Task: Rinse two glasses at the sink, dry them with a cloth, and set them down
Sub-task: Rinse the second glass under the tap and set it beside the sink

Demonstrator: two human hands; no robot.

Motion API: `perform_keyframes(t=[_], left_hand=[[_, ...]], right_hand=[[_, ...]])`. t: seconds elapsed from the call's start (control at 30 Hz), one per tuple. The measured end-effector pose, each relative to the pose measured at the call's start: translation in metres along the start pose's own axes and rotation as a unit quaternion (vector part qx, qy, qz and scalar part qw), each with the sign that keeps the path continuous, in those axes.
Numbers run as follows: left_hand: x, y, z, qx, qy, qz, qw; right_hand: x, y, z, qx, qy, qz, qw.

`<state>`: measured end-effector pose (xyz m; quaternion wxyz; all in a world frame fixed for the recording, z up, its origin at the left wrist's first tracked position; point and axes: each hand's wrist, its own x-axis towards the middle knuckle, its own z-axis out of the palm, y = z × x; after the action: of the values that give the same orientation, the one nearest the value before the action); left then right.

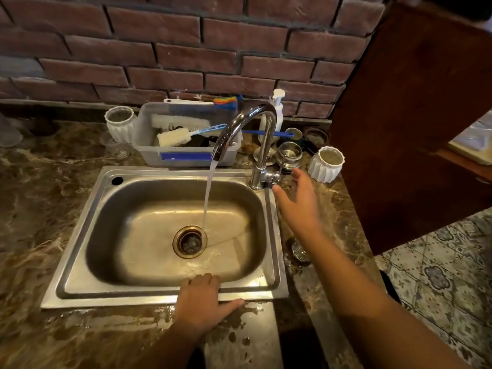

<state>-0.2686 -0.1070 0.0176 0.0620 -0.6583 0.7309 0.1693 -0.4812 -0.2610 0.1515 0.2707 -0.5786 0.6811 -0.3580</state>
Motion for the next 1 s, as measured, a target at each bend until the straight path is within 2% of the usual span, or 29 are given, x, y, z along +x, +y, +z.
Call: perform_keyframes(t=[0.07, 0.17, 0.2, 0.3, 0.37, 0.47, 0.57, 0.7, 1.0], left_hand=[[0.001, 0.000, -0.001, -0.006, -0.012, 0.005, 1.000], [0.001, -0.002, -0.002, -0.021, -0.002, 0.007, 1.000], [0.001, -0.001, -0.004, -0.026, 0.018, 0.016, 0.999], [0.004, 0.000, -0.007, -0.047, 0.006, 0.024, 0.999], [0.006, 0.000, -0.006, -0.023, 0.012, 0.009, 1.000], [0.007, -0.001, -0.009, 0.016, -0.008, 0.025, 1.000], [0.008, -0.002, -0.002, 0.032, 0.050, 0.027, 0.998], [0.006, -0.001, -0.004, 0.052, 0.069, 0.030, 0.996], [0.006, 0.000, -0.009, 0.044, 0.062, 0.047, 0.996]], right_hand=[[0.020, -0.011, 0.016, 0.064, 0.029, 0.018, 0.997], [0.049, -0.016, 0.037, 0.163, 0.070, 0.098, 0.979], [0.058, -0.014, 0.043, 0.175, 0.081, 0.125, 0.973], [0.081, -0.004, 0.061, 0.195, 0.108, 0.170, 0.960], [0.092, 0.003, 0.072, 0.208, 0.129, 0.186, 0.952], [0.101, 0.015, 0.085, 0.216, 0.134, 0.201, 0.946], [0.102, 0.029, 0.096, 0.228, 0.119, 0.196, 0.946], [0.101, 0.042, 0.106, 0.224, 0.126, 0.199, 0.946], [0.105, 0.051, 0.116, 0.172, 0.115, 0.185, 0.961]])
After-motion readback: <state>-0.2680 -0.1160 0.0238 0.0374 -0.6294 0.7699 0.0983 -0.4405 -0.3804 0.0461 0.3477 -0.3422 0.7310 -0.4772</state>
